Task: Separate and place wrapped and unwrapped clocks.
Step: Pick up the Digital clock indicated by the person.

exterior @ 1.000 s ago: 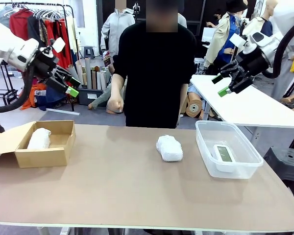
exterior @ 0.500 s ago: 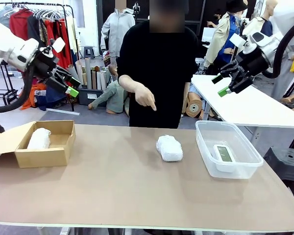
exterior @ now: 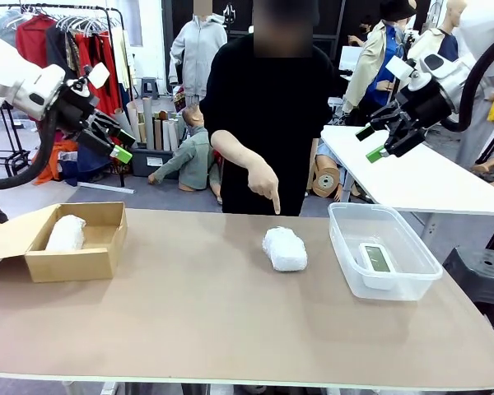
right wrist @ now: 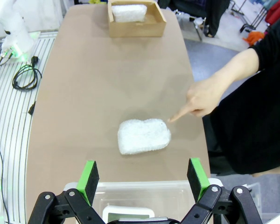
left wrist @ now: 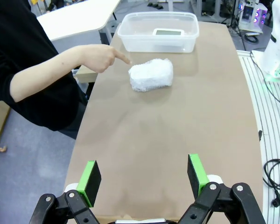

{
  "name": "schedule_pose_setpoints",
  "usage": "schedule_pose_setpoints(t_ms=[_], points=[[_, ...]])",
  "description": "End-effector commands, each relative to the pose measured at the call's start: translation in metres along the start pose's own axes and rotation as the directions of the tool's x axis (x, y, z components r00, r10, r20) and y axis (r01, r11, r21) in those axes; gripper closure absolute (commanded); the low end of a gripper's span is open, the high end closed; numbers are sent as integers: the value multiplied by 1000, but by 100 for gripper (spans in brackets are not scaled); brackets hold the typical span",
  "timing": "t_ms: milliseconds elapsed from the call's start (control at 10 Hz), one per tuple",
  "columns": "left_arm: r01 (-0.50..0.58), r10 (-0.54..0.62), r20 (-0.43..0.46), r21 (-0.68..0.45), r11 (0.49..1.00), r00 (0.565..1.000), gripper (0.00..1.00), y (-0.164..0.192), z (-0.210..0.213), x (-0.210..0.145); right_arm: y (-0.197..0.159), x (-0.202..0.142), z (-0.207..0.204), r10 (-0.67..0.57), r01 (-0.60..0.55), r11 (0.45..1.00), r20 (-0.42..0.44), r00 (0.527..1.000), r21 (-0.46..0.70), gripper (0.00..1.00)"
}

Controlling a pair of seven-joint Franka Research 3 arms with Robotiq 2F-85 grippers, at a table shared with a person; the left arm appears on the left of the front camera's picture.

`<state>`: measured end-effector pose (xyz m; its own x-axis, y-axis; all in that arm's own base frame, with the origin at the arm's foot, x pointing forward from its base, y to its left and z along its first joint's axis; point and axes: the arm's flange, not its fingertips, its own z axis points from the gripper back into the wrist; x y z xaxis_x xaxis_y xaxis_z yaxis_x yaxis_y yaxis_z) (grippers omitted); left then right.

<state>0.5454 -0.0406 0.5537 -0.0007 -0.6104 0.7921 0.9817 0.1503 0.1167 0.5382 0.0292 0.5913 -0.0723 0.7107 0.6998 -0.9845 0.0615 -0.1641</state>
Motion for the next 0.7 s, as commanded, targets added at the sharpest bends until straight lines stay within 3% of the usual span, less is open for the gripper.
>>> schedule_pose_setpoints(t_ms=[0, 600], points=[[17, -17, 1, 2, 1000, 1000, 4, -1, 2, 1, 0, 1, 1, 2, -2, 1000, 0, 1000, -1, 0], [17, -17, 1, 2, 1000, 1000, 4, -1, 2, 1, 0, 1, 1, 2, -2, 1000, 0, 1000, -1, 0]])
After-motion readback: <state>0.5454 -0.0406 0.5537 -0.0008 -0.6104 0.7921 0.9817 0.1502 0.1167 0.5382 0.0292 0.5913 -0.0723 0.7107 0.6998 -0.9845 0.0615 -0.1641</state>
